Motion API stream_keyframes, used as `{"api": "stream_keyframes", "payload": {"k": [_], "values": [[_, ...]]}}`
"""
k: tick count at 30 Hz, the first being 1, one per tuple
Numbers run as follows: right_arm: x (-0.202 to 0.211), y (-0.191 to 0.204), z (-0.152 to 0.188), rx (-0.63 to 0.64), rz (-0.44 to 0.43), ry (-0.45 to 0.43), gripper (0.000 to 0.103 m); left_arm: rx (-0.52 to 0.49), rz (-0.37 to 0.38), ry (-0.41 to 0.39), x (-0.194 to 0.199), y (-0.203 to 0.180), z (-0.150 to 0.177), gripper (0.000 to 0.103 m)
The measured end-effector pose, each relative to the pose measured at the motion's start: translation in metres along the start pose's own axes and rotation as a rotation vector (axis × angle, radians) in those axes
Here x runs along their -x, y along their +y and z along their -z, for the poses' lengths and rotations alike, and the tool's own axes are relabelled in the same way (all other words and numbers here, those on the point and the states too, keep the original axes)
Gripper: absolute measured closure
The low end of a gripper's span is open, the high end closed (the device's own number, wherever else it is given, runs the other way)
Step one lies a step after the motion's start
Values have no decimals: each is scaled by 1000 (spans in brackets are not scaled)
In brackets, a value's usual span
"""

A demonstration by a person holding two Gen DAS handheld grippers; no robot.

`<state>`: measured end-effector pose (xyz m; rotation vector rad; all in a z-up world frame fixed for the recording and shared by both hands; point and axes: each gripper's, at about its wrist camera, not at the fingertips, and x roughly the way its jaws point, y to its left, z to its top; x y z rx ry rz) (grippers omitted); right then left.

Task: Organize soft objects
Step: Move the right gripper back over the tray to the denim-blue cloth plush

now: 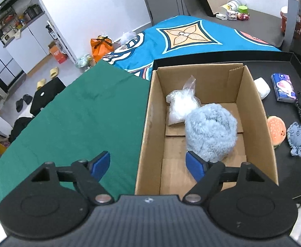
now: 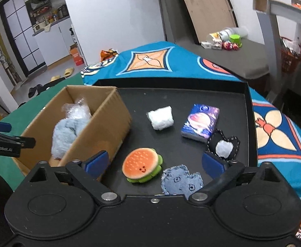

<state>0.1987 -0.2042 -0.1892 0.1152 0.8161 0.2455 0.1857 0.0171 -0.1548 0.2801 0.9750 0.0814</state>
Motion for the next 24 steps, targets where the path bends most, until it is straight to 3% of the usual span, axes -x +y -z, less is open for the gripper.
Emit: {"api": "stream_keyframes", "payload": {"k": [9, 24], "values": [[-21, -17, 12, -51, 60, 70, 24, -118, -76, -37, 1, -25, 2, 18], [-48, -31, 24, -96, 83, 210, 33, -158, -120, -10, -6, -37, 1, 18]]}}
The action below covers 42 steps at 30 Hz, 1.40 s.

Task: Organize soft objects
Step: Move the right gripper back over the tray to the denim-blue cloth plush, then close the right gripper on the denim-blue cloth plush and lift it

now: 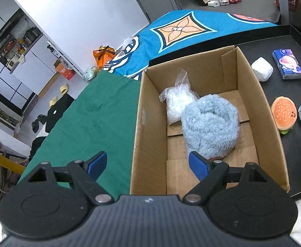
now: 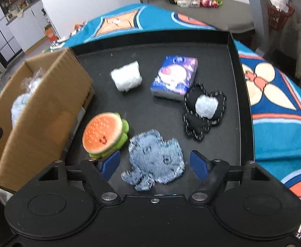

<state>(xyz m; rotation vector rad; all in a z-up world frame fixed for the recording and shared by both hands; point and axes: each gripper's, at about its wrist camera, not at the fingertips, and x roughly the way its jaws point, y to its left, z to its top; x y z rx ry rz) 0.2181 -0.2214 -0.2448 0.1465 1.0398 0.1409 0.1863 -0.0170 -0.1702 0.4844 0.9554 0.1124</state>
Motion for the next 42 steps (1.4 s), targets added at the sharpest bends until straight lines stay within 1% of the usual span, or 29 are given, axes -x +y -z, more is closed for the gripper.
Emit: {"api": "stream_keyframes", "payload": {"k": [1, 2, 3, 4, 9, 12, 17, 19, 22, 25, 33, 42], "values": [[-3, -1, 1, -6, -6, 22, 39, -6, 0, 1, 0, -1, 0, 18], [-6, -2, 3, -11, -8, 37, 42, -10, -1, 2, 0, -1, 0, 18], [-6, -2, 4, -1, 4, 30, 48, -13, -2, 2, 0, -2, -1, 18], [-5, -1, 4, 12, 13, 25, 59, -15, -3, 1, 0, -3, -1, 18], [-1, -3, 5, -8, -5, 29, 71, -10, -3, 2, 1, -2, 0, 18], [5, -1, 7, 8, 4, 13, 77, -3, -1, 6, 1, -1, 0, 17], [12, 1, 3, 16, 1, -9, 83, 2, 2, 12, 1, 1, 1, 18], [15, 2, 2, 20, -1, -23, 88, 3, 5, 11, 1, 1, 1, 18], [20, 3, 0, 23, -7, -42, 92, 7, 12, 10, 1, 3, 2, 18], [26, 4, -1, 27, -17, -58, 93, 20, 17, 7, 2, 6, 2, 18], [46, 6, -7, 34, -37, -124, 93, 56, 24, -6, 4, 13, 4, 18], [67, 15, -19, 59, -32, -174, 93, 73, 29, -3, 3, 17, 5, 18]]}}
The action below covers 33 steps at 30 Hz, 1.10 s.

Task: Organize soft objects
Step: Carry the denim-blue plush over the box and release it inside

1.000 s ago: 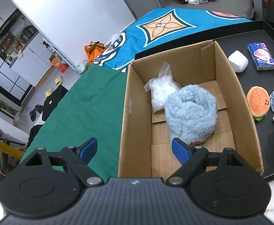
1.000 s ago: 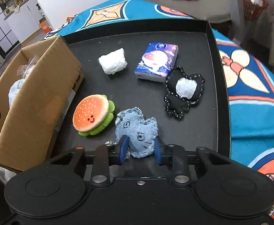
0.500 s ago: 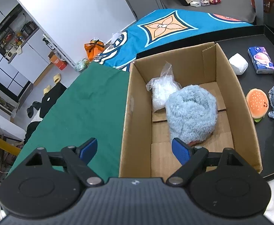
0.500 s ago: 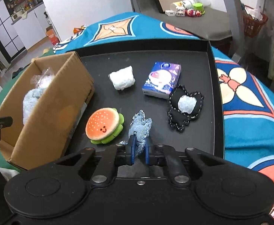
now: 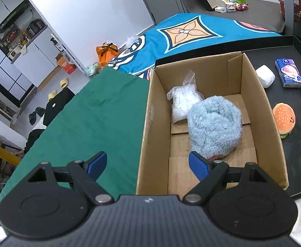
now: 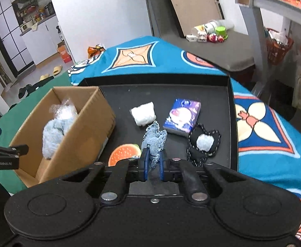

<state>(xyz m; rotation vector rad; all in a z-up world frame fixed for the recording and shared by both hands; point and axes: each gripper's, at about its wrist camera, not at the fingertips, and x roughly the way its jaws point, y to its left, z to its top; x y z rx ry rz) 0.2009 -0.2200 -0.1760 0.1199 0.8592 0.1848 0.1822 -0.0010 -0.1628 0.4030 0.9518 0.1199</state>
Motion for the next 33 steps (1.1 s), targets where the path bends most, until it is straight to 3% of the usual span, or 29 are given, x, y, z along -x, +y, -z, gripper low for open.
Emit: {"api": "stream_keyframes", "payload": {"k": [13, 20, 26, 33], "values": [[20, 35, -31, 35, -27, -79, 93, 26, 46, -5, -2, 7, 1, 21], [20, 58, -44, 46, -38, -97, 93, 53, 76, 2, -7, 12, 2, 33], [12, 83, -50, 78, -45, -94, 93, 87, 117, 20, -13, 19, 5, 52], [4, 111, -55, 146, -34, -63, 93, 106, 118, 47, -19, 23, 7, 83]]}}
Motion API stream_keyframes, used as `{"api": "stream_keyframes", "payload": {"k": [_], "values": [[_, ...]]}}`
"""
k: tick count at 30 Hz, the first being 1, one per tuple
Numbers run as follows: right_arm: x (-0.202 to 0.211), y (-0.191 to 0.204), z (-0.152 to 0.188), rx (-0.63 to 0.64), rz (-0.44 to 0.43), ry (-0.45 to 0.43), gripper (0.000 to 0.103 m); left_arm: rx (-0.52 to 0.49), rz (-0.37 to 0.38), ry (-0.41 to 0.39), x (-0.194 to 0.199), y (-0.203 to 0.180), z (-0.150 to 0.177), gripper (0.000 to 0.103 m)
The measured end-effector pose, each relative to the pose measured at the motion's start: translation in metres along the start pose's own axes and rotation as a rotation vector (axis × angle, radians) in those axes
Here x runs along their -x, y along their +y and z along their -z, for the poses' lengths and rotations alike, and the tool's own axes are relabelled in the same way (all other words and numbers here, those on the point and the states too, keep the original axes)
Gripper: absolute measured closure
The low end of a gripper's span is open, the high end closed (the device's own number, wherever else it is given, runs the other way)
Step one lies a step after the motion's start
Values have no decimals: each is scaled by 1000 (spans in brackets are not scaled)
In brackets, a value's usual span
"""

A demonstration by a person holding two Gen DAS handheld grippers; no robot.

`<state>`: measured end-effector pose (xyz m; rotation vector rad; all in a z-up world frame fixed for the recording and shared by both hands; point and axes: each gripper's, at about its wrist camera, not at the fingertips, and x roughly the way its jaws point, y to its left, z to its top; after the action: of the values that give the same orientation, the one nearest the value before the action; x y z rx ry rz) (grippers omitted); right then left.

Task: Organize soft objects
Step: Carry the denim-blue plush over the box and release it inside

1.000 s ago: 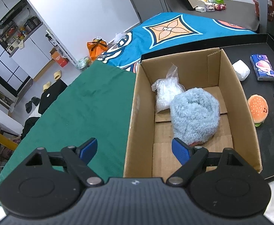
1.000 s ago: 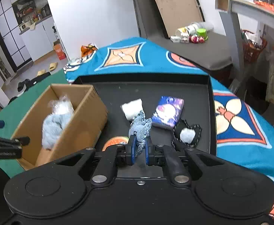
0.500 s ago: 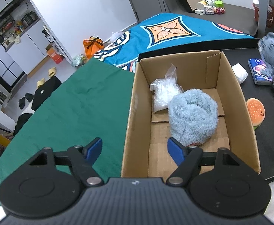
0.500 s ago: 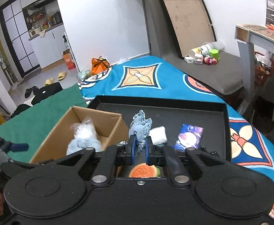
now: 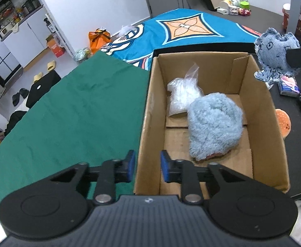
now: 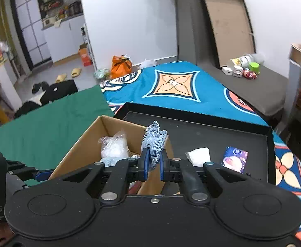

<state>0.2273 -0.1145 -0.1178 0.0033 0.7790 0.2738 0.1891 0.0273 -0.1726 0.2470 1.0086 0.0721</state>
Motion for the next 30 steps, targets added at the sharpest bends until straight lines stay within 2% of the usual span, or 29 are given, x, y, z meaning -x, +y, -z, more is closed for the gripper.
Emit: {"api": "stream_keyframes", "payload": {"k": [5, 10, 15, 20, 26, 30], "values": [[-10, 13, -9, 60, 12, 10, 92, 43, 22, -2, 0, 8, 1, 89], [-20, 18, -17, 101, 25, 20, 81, 60, 41, -9, 0, 13, 1, 91], [-13, 7, -13, 73, 35, 22, 79, 72, 68, -9, -1, 16, 2, 91], [-7, -6, 1, 48, 49, 46, 78, 67, 60, -3, -1, 15, 1, 90], [-1, -22, 16, 32, 66, 65, 69, 54, 38, -18, 3, 11, 2, 90], [4, -30, 20, 31, 71, 61, 58, 57, 23, -9, 3, 11, 1, 87]]}}
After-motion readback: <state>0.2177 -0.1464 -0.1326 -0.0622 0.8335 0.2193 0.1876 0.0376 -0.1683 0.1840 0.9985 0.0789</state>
